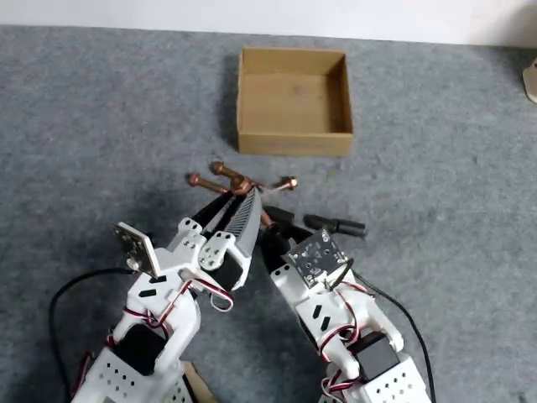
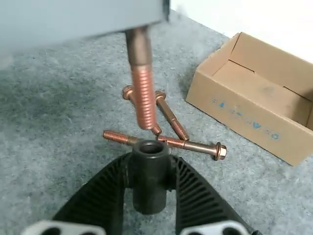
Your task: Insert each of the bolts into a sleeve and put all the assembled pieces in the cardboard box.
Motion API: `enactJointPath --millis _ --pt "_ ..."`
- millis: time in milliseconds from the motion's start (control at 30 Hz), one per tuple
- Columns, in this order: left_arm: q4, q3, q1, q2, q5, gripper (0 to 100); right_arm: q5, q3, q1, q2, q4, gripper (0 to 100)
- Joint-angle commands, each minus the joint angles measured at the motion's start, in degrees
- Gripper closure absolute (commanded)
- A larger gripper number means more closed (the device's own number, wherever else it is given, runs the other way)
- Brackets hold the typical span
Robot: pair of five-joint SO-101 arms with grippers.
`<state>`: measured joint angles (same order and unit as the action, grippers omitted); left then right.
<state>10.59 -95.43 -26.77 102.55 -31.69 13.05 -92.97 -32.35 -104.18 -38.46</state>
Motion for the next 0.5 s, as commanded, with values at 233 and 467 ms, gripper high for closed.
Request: enactJointPath --millis 233,467 --pt "3.08 0.75 -1.1 1.45 -1.58 99 -0.09 1.19 -0.48 -1.01 1.45 99.3" --pt "2.9 -0.92 -4.79 1.45 0.79 99 -0.18 1.27 -0.4 -1.01 1.36 99.3"
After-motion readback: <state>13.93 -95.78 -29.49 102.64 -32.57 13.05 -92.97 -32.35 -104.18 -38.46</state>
